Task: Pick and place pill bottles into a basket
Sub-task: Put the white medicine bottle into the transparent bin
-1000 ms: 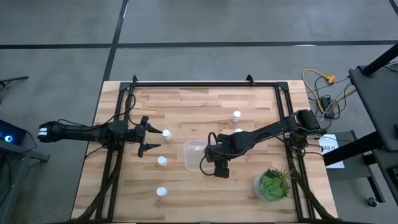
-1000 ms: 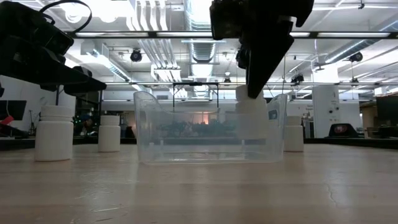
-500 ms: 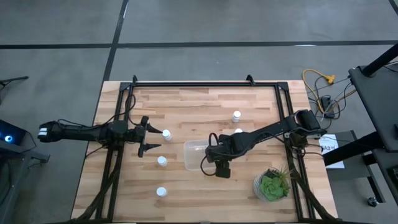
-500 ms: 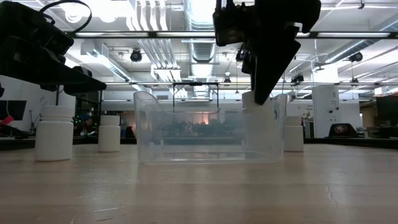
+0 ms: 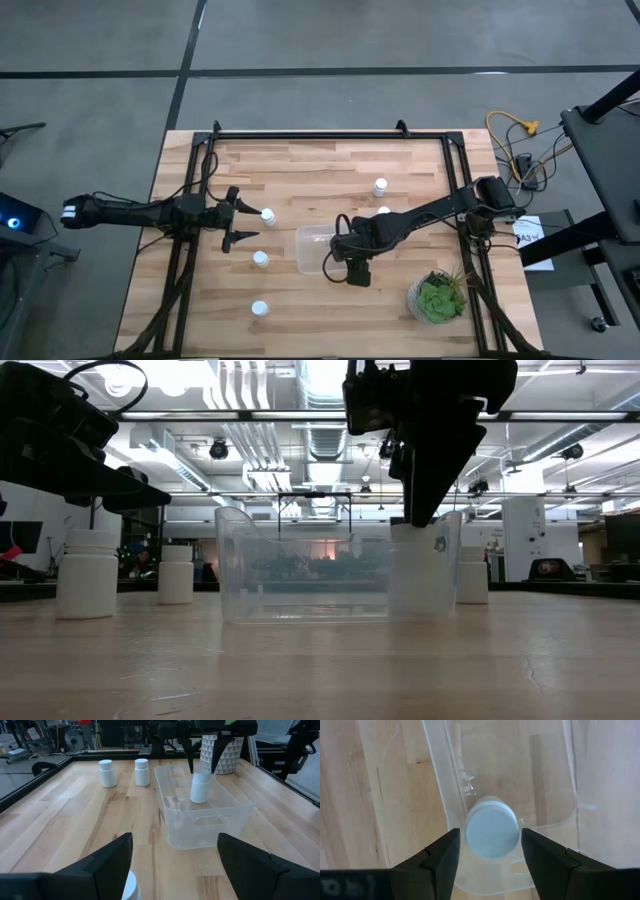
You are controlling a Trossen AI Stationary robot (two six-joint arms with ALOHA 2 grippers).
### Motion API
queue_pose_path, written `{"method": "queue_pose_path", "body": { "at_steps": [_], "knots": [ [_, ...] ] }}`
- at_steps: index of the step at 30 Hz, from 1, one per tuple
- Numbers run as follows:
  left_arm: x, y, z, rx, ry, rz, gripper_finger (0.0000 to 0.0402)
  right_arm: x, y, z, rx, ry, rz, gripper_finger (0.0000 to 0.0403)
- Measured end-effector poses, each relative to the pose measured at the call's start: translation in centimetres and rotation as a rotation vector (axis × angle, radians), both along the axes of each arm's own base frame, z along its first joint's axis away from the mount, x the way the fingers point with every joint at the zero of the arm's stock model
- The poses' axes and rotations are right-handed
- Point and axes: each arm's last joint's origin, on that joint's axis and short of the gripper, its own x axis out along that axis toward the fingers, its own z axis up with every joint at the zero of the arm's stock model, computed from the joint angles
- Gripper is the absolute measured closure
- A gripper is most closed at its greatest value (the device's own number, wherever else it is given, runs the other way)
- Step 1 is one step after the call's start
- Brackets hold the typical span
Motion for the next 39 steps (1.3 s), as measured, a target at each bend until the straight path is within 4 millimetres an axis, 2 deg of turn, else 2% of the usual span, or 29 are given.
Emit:
{"method": "queue_pose_path", "body": {
  "at_steps": [6,13,18,24,30,34,39],
  "knots": [
    [0.0,0.0,0.0,0.0,0.0,0.0,0.0127,-0.2,0.0,0.5,0.009,-0.011,0.006,0.02],
    [0.0,0.0,0.0,0.0,0.0,0.0,0.0127,-0.9,-0.5,2.6,0.016,-0.061,-0.002,0.02],
    [0.0,0.0,0.0,0.0,0.0,0.0,0.0127,-1.8,-1.6,4.3,0.011,-0.083,-0.03,0.02],
    [0.0,0.0,0.0,0.0,-0.001,0.0,0.0127,-3.1,-4.0,6.3,0.002,-0.126,-0.104,0.0199],
    [0.0,0.0,0.0,0.0,0.0,-0.001,0.0127,-5.6,-6.8,7.9,-0.012,-0.149,-0.133,0.0194],
    [0.0,0.0,0.0,0.0,0.0,0.0,0.0127,-7.4,-8.7,8.4,-0.01,-0.165,-0.157,0.0167],
    [0.0,0.0,0.0,0.0,0.0,0.0,0.0127,-9.0,-10.4,8.5,-0.035,-0.178,-0.143,0.0115]
  ]
}}
